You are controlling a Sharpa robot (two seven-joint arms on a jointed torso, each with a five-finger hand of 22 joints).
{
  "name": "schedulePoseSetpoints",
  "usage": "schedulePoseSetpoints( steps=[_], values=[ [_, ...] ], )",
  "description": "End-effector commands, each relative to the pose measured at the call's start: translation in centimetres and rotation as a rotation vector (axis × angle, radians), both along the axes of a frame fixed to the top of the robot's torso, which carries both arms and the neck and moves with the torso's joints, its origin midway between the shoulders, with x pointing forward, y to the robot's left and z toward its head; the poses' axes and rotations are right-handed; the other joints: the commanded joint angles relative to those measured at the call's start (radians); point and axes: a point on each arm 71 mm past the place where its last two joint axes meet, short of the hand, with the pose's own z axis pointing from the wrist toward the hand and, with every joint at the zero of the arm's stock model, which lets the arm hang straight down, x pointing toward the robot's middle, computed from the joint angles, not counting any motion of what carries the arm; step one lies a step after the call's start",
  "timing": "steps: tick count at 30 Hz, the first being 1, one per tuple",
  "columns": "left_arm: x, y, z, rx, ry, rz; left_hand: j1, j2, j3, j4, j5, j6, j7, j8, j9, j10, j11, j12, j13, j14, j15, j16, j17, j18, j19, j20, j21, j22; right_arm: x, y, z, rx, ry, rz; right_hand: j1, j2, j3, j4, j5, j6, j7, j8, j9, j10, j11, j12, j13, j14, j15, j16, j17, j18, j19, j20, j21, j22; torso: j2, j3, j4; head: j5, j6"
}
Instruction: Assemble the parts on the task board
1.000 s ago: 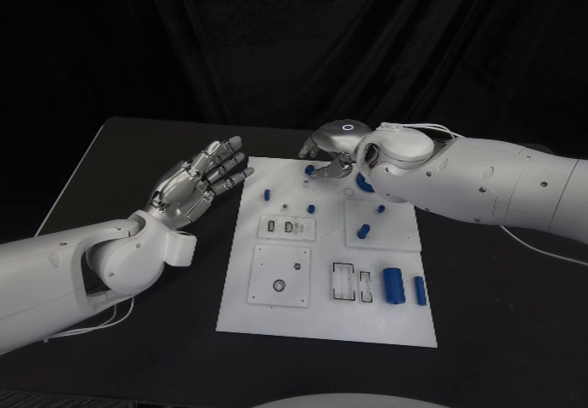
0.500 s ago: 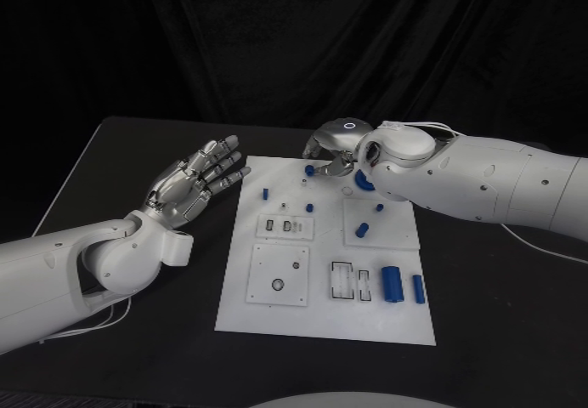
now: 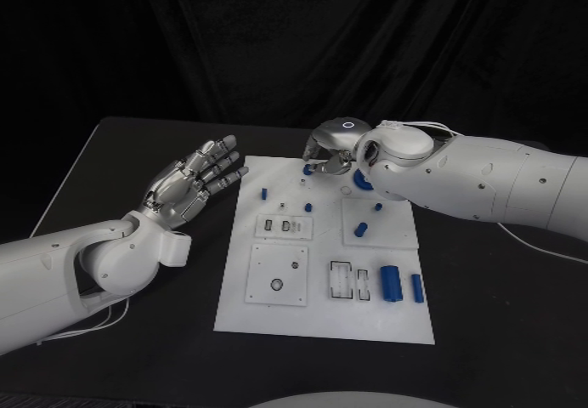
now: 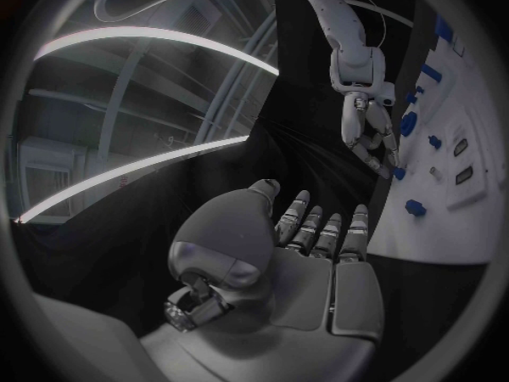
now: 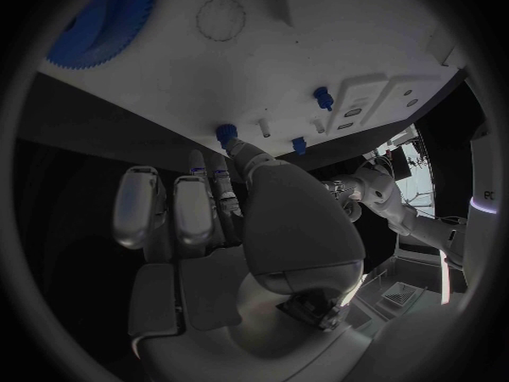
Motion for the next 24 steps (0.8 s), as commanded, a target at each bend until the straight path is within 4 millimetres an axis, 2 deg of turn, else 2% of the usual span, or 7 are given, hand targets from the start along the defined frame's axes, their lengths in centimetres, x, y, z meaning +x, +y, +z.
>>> schedulePoseSetpoints(
  steps=[1,2,10,17,21,24],
  values=[
    [0.0,0.1,0.4,-0.028,-0.034,0.0,-0.005,0.007,0.004,-0.001,0.004,0.0,0.009,-0.003,0.0,-0.001,0.006,-0.006,-0.001,-0.003,0.006,-0.001,0.0,0.014,0.001,0.006,-0.005,0.0,0.1,-0.3,0.1,0.04,-0.005,-0.021,0.025,-0.001,0.013,-0.02,0.02,0.001,0.006,-0.006,0.0,-0.003,0.007,-0.001,-0.005,0.0,0.006,0.006,-0.004,-0.006,0.002,0.007,0.002,0.0,-0.001,-0.0009,0.0009,0.0,0.002],
    [0.0,0.1,0.4,-0.028,-0.034,0.0,-0.005,0.007,0.004,-0.001,0.004,0.0,0.009,-0.003,0.0,-0.001,0.006,-0.006,-0.001,-0.003,0.006,-0.001,0.0,0.014,0.001,0.006,-0.005,0.0,0.1,-0.4,0.1,0.041,-0.005,-0.023,0.031,-0.003,0.017,-0.026,0.026,0.001,0.007,-0.008,-0.001,-0.004,0.008,-0.001,-0.007,-0.001,0.007,0.006,-0.003,-0.006,0.002,0.008,0.001,0.0,-0.001,-0.0018,0.0017,-0.001,0.003],
    [0.0,0.1,0.3,-0.026,-0.032,0.0,-0.006,0.007,0.007,0.0,0.004,-0.001,0.009,-0.004,0.0,-0.001,0.006,-0.006,-0.001,-0.003,0.007,-0.001,0.0,0.014,0.002,0.007,-0.005,0.0,-0.1,-0.7,-0.1,0.041,0.007,-0.028,0.051,-0.018,0.037,-0.054,0.052,-0.014,0.02,-0.028,-0.006,-0.014,0.013,-0.003,-0.013,-0.005,0.012,0.004,-0.011,-0.005,-0.001,0.013,-0.002,0.001,-0.001,-0.0021,0.0022,-0.002,0.001],
    [-0.1,0.4,0.4,-0.025,-0.031,0.004,-0.007,0.007,0.01,0.001,0.004,-0.001,0.009,-0.004,0.0,-0.002,0.006,-0.006,-0.001,-0.002,0.008,0.0,0.0,0.014,0.002,0.008,-0.005,0.0,-0.5,-1.8,0.1,0.068,-0.016,-0.03,0.027,-0.036,0.024,-0.047,-0.001,-0.016,0.031,-0.033,-0.009,-0.01,0.013,0.003,-0.012,-0.009,0.019,0.003,-0.017,-0.004,-0.005,0.02,-0.007,0.0,-0.001,-0.0008,0.0005,0.0,0.009],
    [-0.1,0.6,0.4,-0.022,-0.031,0.011,-0.007,0.007,0.01,0.001,0.004,-0.001,0.009,-0.004,0.0,-0.002,0.006,-0.006,-0.001,-0.002,0.008,0.0,0.0,0.014,0.002,0.008,-0.005,0.0,-0.9,-3.3,0.6,0.087,-0.037,-0.041,0.01,-0.044,0.009,-0.035,-0.033,-0.008,0.044,-0.033,-0.009,0.02,0.009,0.016,-0.006,-0.008,0.023,0.005,-0.016,-0.004,-0.002,0.024,-0.006,0.006,-0.002,-0.0009,0.0011,-0.001,0.011],
    [-0.2,0.8,0.4,-0.021,-0.031,0.015,-0.007,0.007,0.011,0.001,0.004,0.0,0.009,-0.004,0.0,-0.001,0.006,-0.005,-0.001,-0.002,0.008,0.0,0.0,0.014,0.002,0.008,-0.005,0.0,-1.3,-4.9,1.2,0.096,-0.046,-0.06,0.009,-0.045,0.006,-0.031,-0.039,-0.003,0.051,-0.032,-0.008,0.038,0.008,0.025,-0.003,-0.008,0.023,0.005,-0.017,-0.004,-0.002,0.025,-0.007,0.007,-0.001,-0.0005,0.0008,-0.002,0.013]
  ],
)
